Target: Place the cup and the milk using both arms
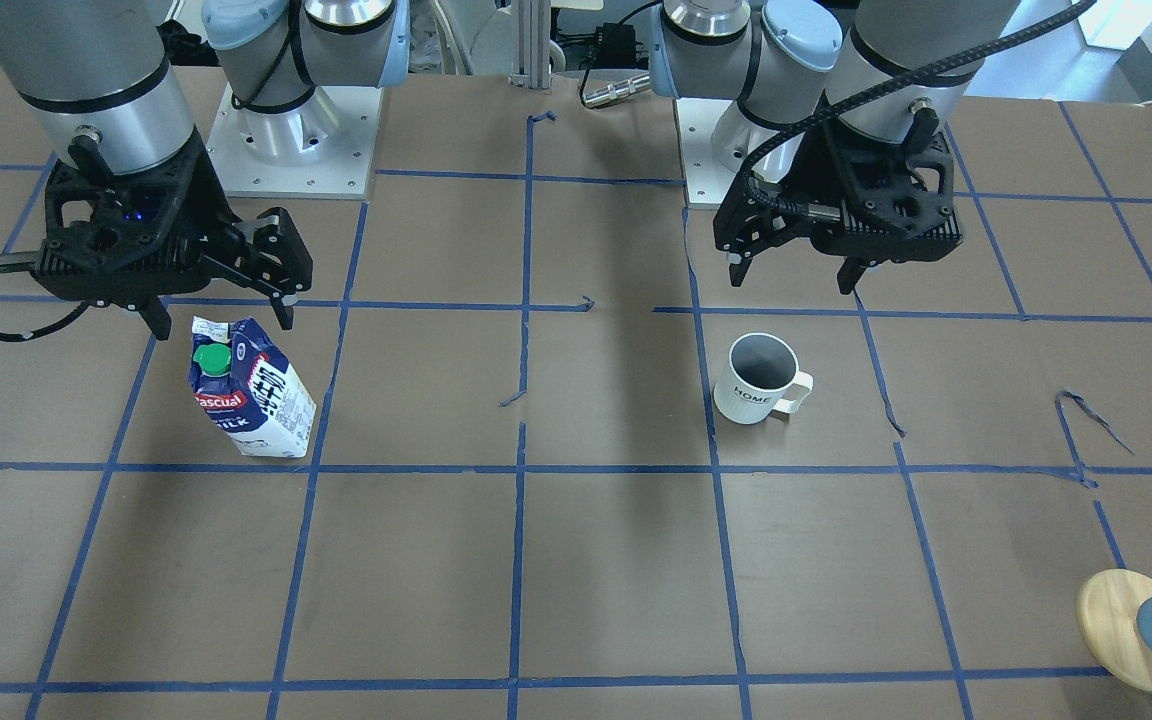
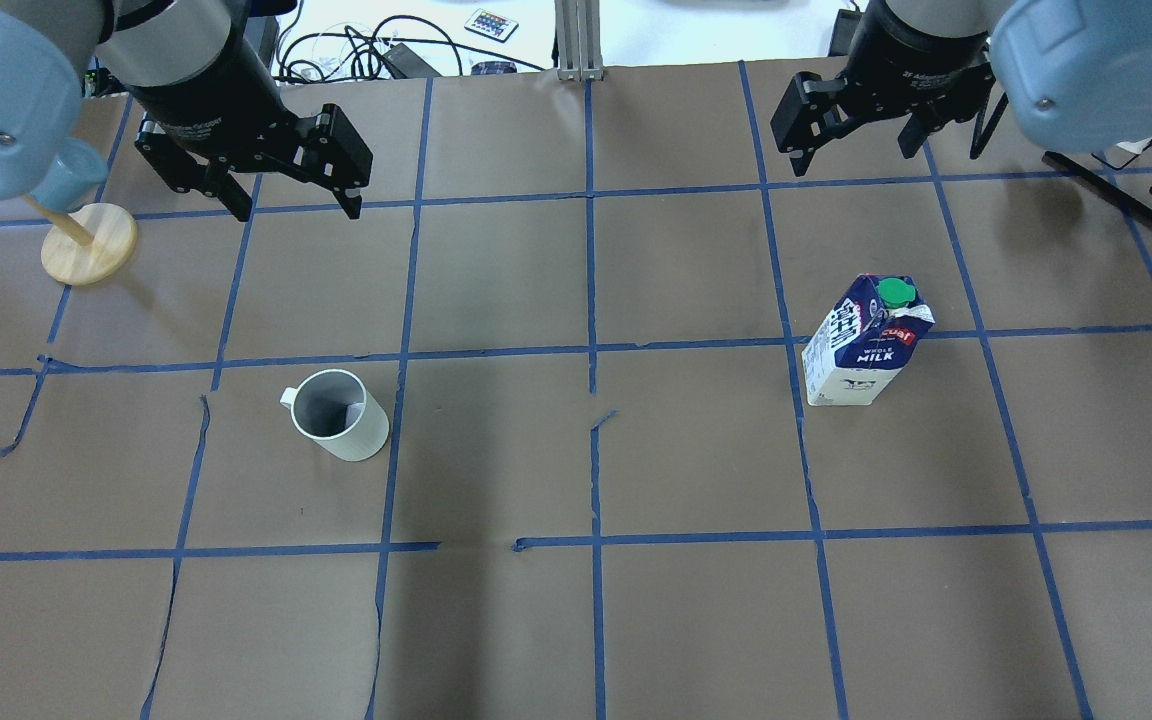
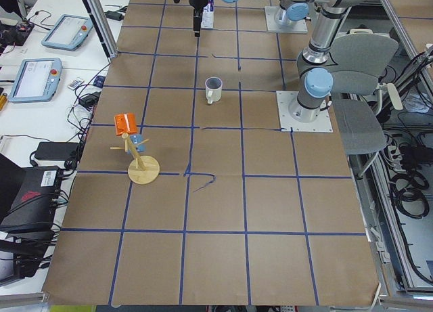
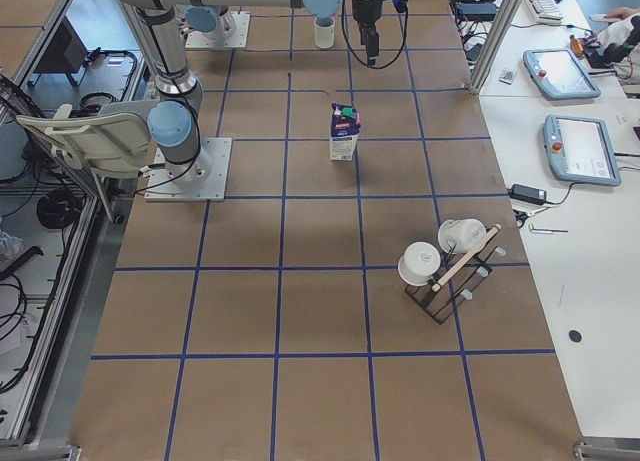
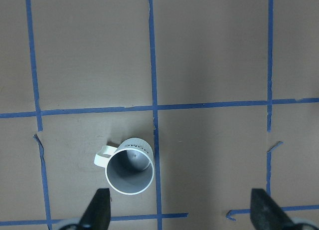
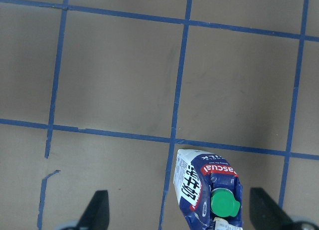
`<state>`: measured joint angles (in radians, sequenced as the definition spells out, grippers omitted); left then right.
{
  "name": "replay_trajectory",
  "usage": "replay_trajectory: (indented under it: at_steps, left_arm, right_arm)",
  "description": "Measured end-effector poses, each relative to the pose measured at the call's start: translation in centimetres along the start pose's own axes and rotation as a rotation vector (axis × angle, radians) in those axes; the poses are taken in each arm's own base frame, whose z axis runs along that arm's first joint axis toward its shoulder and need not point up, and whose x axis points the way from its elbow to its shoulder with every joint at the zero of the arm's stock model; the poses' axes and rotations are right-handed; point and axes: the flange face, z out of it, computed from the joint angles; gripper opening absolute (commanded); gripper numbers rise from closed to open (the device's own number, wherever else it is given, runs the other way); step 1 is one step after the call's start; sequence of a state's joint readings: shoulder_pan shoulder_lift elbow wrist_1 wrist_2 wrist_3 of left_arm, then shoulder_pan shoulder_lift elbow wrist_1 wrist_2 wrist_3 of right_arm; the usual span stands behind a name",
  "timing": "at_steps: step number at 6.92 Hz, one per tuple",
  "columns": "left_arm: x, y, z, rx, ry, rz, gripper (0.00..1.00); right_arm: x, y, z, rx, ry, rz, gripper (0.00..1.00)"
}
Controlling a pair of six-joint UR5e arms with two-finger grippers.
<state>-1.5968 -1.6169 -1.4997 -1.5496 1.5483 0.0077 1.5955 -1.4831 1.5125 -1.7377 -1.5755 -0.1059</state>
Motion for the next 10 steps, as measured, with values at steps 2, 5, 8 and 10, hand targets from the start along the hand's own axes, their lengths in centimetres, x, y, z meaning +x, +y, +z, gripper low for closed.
replay_trajectory:
  at_steps: [2,5,8,10]
  left_arm:
    - [0.0,0.0,0.0,-0.002,-0.001,0.000,1.00]
    - [0.0,0.1,0.2,-0.009,-0.001,0.000,1.00]
    - [0.0,1.1,1.9,-0.039,-0.002,-0.005,1.00]
    - [-0.1,1.2,2.8,-0.056,-0.001,-0.002,1.00]
  right_arm:
    - [0.0,0.0,0.0,0.000,0.000,0.000,1.00]
    - [0.0,0.0,0.0,-0.001,0.000,0.000,1.00]
    - [0.0,0.1,0.1,-0.003,0.000,0.000,1.00]
    - [0.0,0.2,0.4,-0.009,-0.001,0.000,1.00]
